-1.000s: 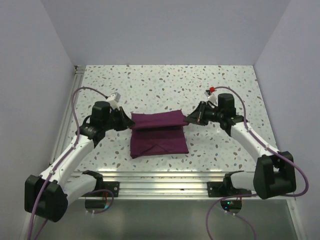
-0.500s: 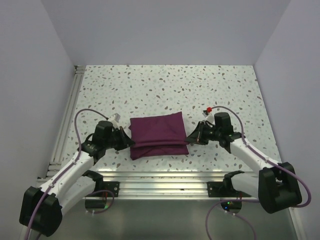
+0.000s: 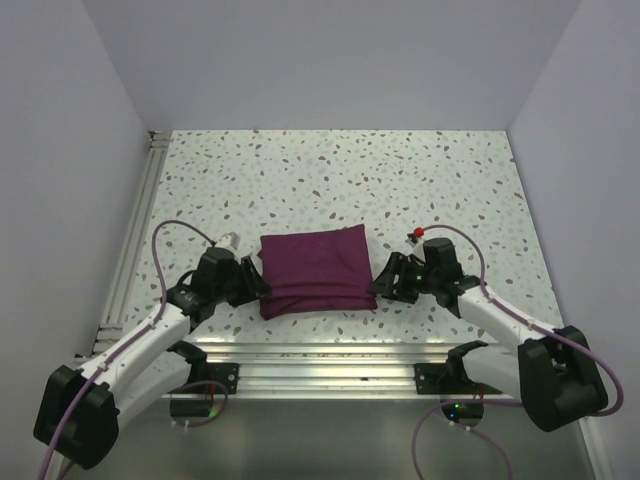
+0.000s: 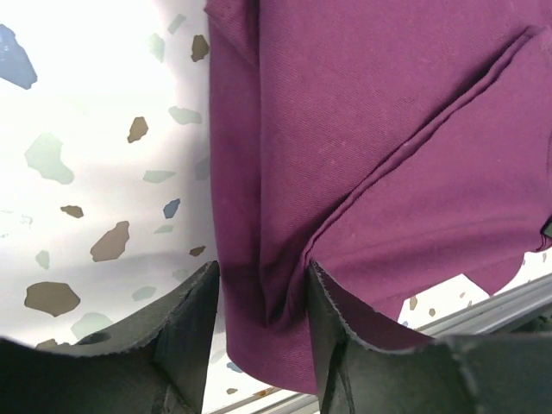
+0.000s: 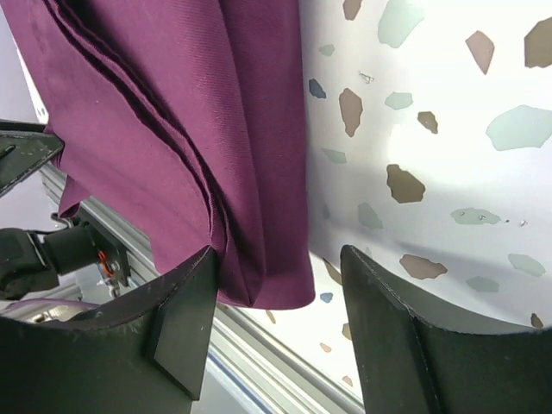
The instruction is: Prepare the surgical pack
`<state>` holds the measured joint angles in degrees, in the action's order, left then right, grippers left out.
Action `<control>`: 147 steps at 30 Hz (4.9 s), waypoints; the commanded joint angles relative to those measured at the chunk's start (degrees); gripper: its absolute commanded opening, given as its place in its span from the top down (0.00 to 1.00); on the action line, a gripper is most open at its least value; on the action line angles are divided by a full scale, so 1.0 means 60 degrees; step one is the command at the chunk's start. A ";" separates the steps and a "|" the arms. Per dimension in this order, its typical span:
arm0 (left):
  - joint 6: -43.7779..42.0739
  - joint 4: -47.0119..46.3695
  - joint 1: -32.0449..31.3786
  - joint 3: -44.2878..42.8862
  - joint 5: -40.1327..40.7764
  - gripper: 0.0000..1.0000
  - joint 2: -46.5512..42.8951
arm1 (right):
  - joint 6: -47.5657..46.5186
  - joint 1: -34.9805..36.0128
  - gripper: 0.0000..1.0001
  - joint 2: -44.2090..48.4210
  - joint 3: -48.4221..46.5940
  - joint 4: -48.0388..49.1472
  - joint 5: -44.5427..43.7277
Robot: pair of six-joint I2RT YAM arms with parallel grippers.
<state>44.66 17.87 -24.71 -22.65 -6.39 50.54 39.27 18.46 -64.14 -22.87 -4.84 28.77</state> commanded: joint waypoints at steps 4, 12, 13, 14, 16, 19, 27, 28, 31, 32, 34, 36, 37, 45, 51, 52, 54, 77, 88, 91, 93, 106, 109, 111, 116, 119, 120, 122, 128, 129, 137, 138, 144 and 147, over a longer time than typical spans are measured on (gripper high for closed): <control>0.0114 -0.0427 -0.0115 0.0216 0.0685 0.51 0.0349 | -0.0319 0.0307 0.39 -0.0163 -0.0201 0.0045 -0.0636; 0.0305 -0.1907 -0.0130 0.1049 0.0378 0.84 0.0907 | 0.0120 0.0600 0.61 -0.0823 0.0237 0.1242 -0.0578; 0.0348 -0.2358 -0.0130 0.1182 0.0305 0.92 0.0951 | 0.0295 0.0615 0.63 -0.0882 0.0281 0.1406 -0.0563; 0.0421 -0.2624 -0.0130 0.1299 0.0173 0.95 0.1125 | 0.0383 0.0615 0.65 -0.1056 0.0354 0.1799 -0.0519; 0.0451 -0.3354 -0.0130 0.1505 0.0143 1.00 0.1345 | 0.0633 0.0615 0.70 -0.1218 0.0516 0.2124 -0.0489; 0.0349 -0.3855 -0.0130 0.1403 0.0245 1.00 0.1916 | 0.0838 0.0615 0.74 -0.1541 0.0619 0.2578 -0.0562; -0.0280 -0.5290 -0.0130 0.0556 0.0524 1.00 0.4112 | 0.0911 0.0644 0.75 -0.1542 0.0604 0.2623 -0.1132; -0.0484 -0.5713 -0.0130 0.0321 0.0480 1.00 0.4811 | 0.0955 0.0644 0.75 -0.1542 0.0604 0.2652 -0.1250; -0.0778 -0.6141 -0.0144 -0.0996 0.0246 1.00 0.6305 | 0.1087 0.0644 0.76 -0.1571 0.0429 0.2711 -0.1675; -0.0837 -0.6229 -0.0188 -0.1377 0.0187 1.00 0.6617 | 0.1131 0.0644 0.76 -0.1585 0.0428 0.2842 -0.1806; -0.0998 -0.6216 -0.0188 -0.2461 0.0216 1.00 0.7319 | 0.1321 0.0673 0.77 -0.1542 0.0457 0.2989 -0.1924; -0.1115 -0.5779 -0.0203 -0.3399 0.0405 1.00 0.7571 | 0.1366 0.0805 0.77 -0.1512 0.0458 0.3034 -0.2041; -0.1232 -0.5573 -0.0203 -0.3605 0.0580 1.00 0.7572 | 0.1366 0.0892 0.77 -0.1483 0.0458 0.2990 -0.2085; -0.1497 -0.3041 -0.0174 -0.3154 0.2075 1.00 0.6008 | 0.1615 0.2387 0.77 -0.0942 0.0414 0.2507 -0.2964; -0.1204 -0.2290 -0.0174 -0.2172 0.1608 0.99 0.5011 | 0.1469 0.2607 0.75 0.0125 0.0487 0.1453 -0.3389; -0.1204 -0.2275 -0.0174 -0.2099 0.1535 0.96 0.4893 | 0.1425 0.2607 0.73 0.0288 0.0502 0.1176 -0.3448; -0.1218 -0.2129 -0.0174 -0.2025 0.1607 0.82 0.4571 | 0.1249 0.2607 0.69 0.0595 0.0356 0.0896 -0.3667; -0.0911 0.2002 -0.0276 -0.2611 0.1916 0.24 0.0848 | -0.3218 0.2651 0.37 0.0321 -0.3892 -0.2065 -0.2969; 0.2045 -0.0937 -0.3101 -0.0299 0.1413 0.44 0.0015 | -0.4888 0.3676 0.34 -0.2476 -0.6380 -0.2664 -0.2349; 0.3086 -0.1671 -0.3864 0.0376 0.2045 0.52 -0.0191 | -0.5473 0.3837 0.32 -0.2916 -0.6851 -0.2811 -0.2393; 0.3701 -0.2170 -0.4200 0.0930 0.2411 0.60 -0.0221 | -0.5694 0.3998 0.28 -0.3122 -0.7157 -0.2942 -0.2437; 0.5459 -0.7616 -0.4246 0.2750 0.2926 1.00 0.1329 | -0.6805 0.4570 0.29 -0.5013 -0.8389 -0.3587 -0.2759; 0.5724 -0.8497 -0.4246 0.3014 0.2809 1.00 0.1653 | -0.6954 0.4702 0.29 -0.5320 -0.8521 -0.3602 -0.2760; 0.5886 -0.8952 -0.4246 0.3087 0.2823 1.00 0.1946 | -0.7027 0.4833 0.30 -0.5524 -0.8624 -0.3631 -0.2891; 0.6193 -0.9788 -0.4246 0.3219 0.2999 1.00 0.2707 | -0.7130 0.5082 0.34 -0.5965 -0.8989 -0.3632 -0.3491; 0.6179 -1.0360 -0.4246 0.3045 0.3087 1.00 0.3308 | -0.7189 0.5170 0.40 -0.6243 -0.9224 -0.3690 -0.3799; 0.6150 -1.0506 -0.4246 0.2956 0.3116 1.00 0.3483 | -0.7189 0.5185 0.45 -0.6287 -0.9254 -0.3690 -0.3901; 0.6077 -1.0638 -0.4246 0.2650 0.3087 1.00 0.4025 | -0.7189 0.5185 0.50 -0.6405 -0.9313 -0.3705 -0.3961; 0.6384 -1.2087 -0.4202 0.2340 0.2677 1.00 0.5812 | -0.7189 0.5171 0.72 -0.6318 -0.9254 -0.3631 -0.3990; 0.6413 -1.2582 -0.4188 0.2326 0.2633 1.00 0.6032 | -0.7189 0.5171 0.76 -0.6302 -0.9240 -0.3617 -0.4005; 0.6414 -1.3978 -0.3529 0.2179 0.2151 1.00 0.7674 | -0.7043 0.5171 1.00 -0.5951 -0.8933 -0.3749 -0.3596; 0.6254 -1.3964 -0.3398 0.2150 0.2005 1.00 0.7805 | -0.6955 0.5171 1.00 -0.5806 -0.8888 -0.3720 -0.3551; 0.5712 -1.4461 -0.2255 0.1887 0.0701 1.00 0.8551 | -0.6618 0.5171 1.00 -0.5570 -0.8683 -0.3837 -0.3185; 0.5389 -1.4594 -0.1933 0.1215 0.0027 1.00 0.9137 | -0.6076 0.5185 1.00 -0.5686 -0.8829 -0.3939 -0.3126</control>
<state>81.25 -65.58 -38.61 -11.09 -3.01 101.97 -0.34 49.45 -100.40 -75.29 -26.70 7.77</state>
